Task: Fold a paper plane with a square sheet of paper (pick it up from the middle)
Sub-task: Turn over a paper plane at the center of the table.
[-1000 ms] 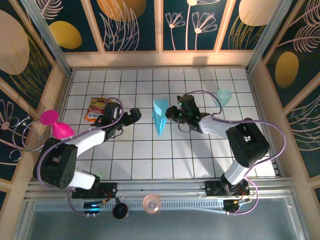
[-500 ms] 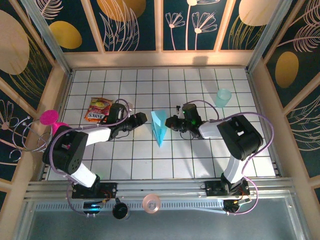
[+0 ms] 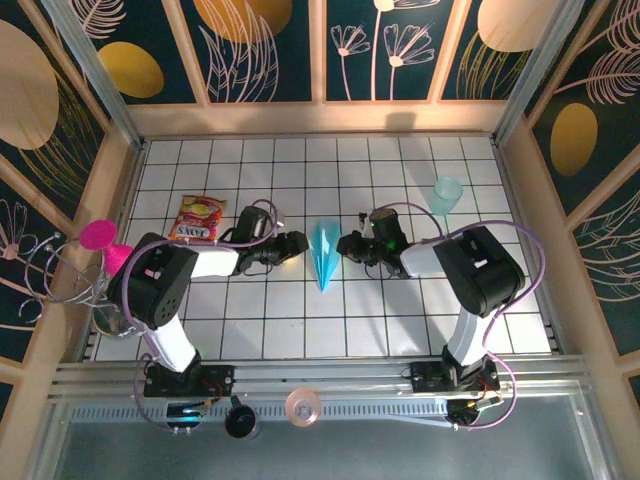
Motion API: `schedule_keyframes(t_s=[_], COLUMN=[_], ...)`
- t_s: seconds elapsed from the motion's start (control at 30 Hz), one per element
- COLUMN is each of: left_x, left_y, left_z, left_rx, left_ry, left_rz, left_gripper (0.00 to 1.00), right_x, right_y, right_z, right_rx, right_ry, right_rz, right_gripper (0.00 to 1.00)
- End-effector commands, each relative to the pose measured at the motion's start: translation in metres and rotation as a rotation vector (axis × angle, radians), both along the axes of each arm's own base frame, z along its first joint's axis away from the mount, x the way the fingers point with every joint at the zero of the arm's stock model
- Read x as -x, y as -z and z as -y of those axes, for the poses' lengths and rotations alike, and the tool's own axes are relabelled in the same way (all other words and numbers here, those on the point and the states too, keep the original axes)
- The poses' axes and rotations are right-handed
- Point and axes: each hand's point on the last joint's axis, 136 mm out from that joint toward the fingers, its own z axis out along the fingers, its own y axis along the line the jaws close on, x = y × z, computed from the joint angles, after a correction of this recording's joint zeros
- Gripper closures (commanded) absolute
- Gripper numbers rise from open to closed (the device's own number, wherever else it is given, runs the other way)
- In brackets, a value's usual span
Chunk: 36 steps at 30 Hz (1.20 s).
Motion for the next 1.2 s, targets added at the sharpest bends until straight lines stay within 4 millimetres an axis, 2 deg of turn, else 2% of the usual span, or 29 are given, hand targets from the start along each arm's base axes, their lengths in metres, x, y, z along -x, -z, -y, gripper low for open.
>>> schedule_keyframes(t_s=[0.0,0.1,0.2,0.47,0.67,0.8,0.93,1.17], left_x=[-0.005,-0.009,-0.014,-0.018,-0.026,-0.034,-0.034,-0.025], left_y=[-0.008,-0.004,-0.002,0.007,0.000,-0.012,-0.016,-0.002], left_z=[0.015,0.017,0.021,0.030,0.020,0.003,-0.005,-0.006], left_rx=[0.043,0.034,0.027,0.015,-0.048,-0.108,-0.111,-0.060], left_ry=[0.038,0.036,0.037,0.061,0.015,-0.067,-0.118,-0.151], left_rz=[0.015,0.006,0.002,-0.026,0.014,0.074,0.091,0.041], left_gripper=[0.44,0.56,0.64,0.79,0.96,0.99,0.99,1.00], right_x=[0.001,0.001,0.001,-0.002,-0.006,-0.010,-0.011,-0.011], right_y=[0.008,0.009,0.009,0.004,-0.006,-0.010,-0.006,0.005], right_z=[0.003,0.003,0.003,0.002,0.009,0.019,0.021,0.021], right_rx=[0.006,0.006,0.005,0.004,0.013,0.036,0.044,0.055], right_ry=[0.010,0.010,0.009,0.013,0.046,0.090,0.100,0.109], right_rz=[-0.016,-0.016,-0.016,-0.008,0.015,0.033,0.022,-0.009], right_gripper=[0.99,0.99,0.99,0.99,1.00,1.00,1.00,0.99])
